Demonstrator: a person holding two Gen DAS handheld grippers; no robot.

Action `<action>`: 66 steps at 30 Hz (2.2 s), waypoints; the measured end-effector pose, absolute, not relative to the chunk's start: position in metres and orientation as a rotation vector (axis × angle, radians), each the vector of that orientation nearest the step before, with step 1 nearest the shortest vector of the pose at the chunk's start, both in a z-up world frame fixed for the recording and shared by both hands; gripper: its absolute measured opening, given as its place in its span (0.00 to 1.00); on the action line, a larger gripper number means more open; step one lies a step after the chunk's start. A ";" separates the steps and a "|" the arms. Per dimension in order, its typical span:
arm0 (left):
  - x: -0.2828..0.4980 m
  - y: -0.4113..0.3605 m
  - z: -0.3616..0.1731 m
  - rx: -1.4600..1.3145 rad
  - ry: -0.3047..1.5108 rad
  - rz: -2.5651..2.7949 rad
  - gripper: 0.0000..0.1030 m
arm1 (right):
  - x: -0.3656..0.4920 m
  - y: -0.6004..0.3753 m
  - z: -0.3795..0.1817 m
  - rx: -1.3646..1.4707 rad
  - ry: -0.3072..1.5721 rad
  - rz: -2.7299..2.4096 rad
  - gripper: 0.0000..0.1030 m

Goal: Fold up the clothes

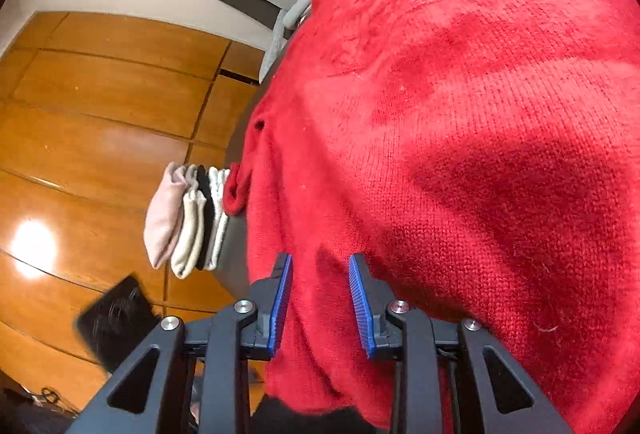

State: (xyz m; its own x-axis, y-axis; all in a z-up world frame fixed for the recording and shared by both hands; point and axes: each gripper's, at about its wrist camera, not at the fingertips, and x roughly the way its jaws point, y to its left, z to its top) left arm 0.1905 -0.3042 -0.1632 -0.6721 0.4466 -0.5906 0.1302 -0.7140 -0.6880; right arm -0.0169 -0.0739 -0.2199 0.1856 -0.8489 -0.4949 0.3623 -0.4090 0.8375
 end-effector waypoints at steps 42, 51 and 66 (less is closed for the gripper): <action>0.253 -0.384 -0.194 -1.595 -1.188 2.618 0.05 | -0.029 -0.031 -0.177 1.335 0.385 -2.090 0.53; 0.219 -0.423 -0.145 -1.514 -1.124 2.800 0.22 | -0.050 -0.033 -0.175 1.360 0.277 -1.971 0.68; -0.017 -0.383 -0.138 -1.427 -0.682 2.713 0.23 | -0.162 -0.047 -0.129 1.213 0.076 -2.103 0.69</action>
